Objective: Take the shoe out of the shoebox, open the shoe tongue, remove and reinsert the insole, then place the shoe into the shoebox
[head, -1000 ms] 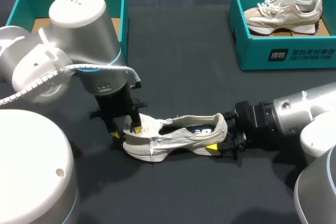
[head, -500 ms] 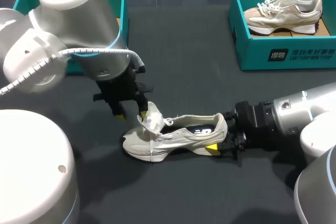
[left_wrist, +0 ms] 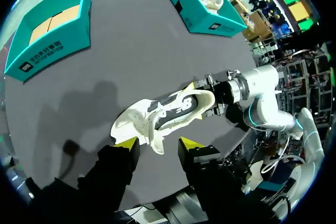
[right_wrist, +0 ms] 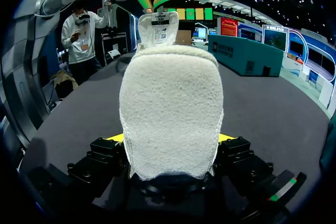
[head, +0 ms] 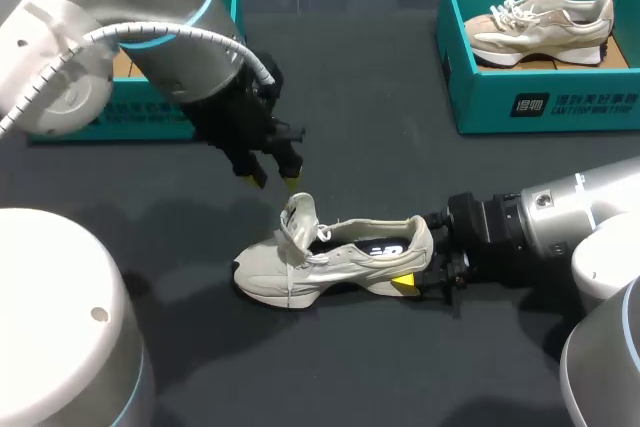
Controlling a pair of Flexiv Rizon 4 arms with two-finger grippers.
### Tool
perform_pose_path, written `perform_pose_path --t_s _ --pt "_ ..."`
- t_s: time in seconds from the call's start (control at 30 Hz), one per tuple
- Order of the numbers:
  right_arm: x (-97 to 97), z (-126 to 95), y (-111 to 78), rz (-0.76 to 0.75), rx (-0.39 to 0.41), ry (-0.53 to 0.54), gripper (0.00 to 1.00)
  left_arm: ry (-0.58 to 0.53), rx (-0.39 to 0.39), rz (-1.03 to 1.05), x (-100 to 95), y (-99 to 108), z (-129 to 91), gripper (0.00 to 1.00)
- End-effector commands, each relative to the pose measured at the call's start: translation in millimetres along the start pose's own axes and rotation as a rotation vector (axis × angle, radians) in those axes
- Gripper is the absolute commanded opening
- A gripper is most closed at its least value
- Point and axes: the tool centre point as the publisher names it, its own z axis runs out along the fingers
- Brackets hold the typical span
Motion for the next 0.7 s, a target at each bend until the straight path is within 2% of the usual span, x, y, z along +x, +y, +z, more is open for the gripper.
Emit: perform_pose_path --t_s 0.03,0.07,0.1,0.13,0.2,0.27,0.3,0.6,0.7 --pt "-0.8 1.9 -2.2 0.0 0.002 -0.003 0.0 0.034 -0.075 0.171 12.6 -21.8 3.2 0.36" --pt "-0.8 1.9 -2.2 0.0 0.002 -0.003 0.0 0.048 -0.077 0.219 16.8 -24.3 2.6 0.28" --pt "-0.8 1.9 -2.2 0.0 0.002 -0.003 0.0 0.058 -0.078 0.264 20.8 -26.4 1.9 0.09" --pt "-0.8 1.9 -2.2 0.0 0.002 -0.003 0.0 0.059 -0.076 0.319 25.7 -27.9 2.0 0.0" --pt "-0.8 1.9 -2.2 0.0 0.002 -0.003 0.0 0.049 -0.066 0.426 35.7 -28.9 3.1 0.0" --pt "-0.8 1.9 -2.2 0.0 0.002 -0.003 0.0 0.03 -0.092 0.535 44.6 -30.4 5.1 0.0" --pt "-0.8 1.9 -2.2 0.0 0.002 -0.003 0.0 0.061 -0.101 0.409 50.2 -37.1 4.8 0.0" --pt "-0.8 1.9 -2.2 0.0 0.002 -0.003 0.0 0.061 -0.101 0.409 50.2 -37.1 4.8 0.0" --pt "-0.8 1.9 -2.2 0.0 0.002 -0.003 0.0 0.058 -0.108 0.541 58.1 -31.5 19.8 0.0"
